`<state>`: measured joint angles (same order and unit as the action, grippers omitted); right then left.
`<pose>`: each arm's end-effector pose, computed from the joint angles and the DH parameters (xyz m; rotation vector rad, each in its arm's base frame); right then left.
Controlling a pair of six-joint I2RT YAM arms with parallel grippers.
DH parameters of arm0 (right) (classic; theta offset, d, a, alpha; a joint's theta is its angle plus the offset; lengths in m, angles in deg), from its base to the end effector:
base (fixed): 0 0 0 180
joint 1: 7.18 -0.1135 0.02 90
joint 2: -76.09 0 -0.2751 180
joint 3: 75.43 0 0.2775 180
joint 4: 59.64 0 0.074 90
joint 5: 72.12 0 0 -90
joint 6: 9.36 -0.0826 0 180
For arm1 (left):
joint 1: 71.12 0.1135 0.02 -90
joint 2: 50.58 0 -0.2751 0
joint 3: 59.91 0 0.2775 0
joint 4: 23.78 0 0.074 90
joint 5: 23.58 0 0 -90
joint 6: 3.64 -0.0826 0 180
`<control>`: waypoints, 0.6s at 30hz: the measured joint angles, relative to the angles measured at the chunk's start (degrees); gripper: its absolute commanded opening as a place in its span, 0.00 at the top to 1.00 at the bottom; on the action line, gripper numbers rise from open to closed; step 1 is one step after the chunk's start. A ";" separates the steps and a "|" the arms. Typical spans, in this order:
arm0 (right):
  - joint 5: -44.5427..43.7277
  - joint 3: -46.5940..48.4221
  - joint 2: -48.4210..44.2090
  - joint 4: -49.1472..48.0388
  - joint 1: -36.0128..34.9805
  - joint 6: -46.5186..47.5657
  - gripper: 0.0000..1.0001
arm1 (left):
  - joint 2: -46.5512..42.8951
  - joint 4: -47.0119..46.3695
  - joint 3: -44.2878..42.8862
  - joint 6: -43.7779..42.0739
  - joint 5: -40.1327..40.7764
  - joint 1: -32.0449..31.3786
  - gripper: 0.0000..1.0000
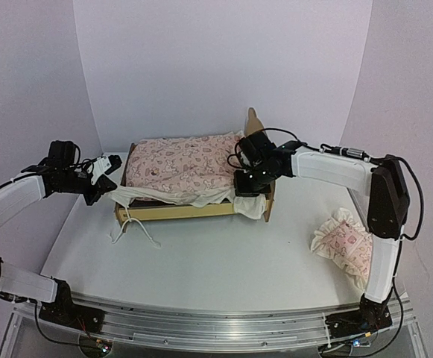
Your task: Set up the pet bed
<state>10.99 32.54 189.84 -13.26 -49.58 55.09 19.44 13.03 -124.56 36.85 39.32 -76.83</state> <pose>0.3778 0.3316 0.2142 -0.3161 2.4868 0.3550 0.3063 -0.0684 0.2470 1.2290 1.8422 -0.1283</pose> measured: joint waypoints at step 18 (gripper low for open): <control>12.42 0.40 -1.50 0.05 4.80 1.74 1.00 | -0.62 2.51 0.00 2.91 -8.97 8.05 1.00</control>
<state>23.41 32.93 188.34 -13.20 -44.78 56.83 18.83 15.54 -124.56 39.76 30.34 -68.78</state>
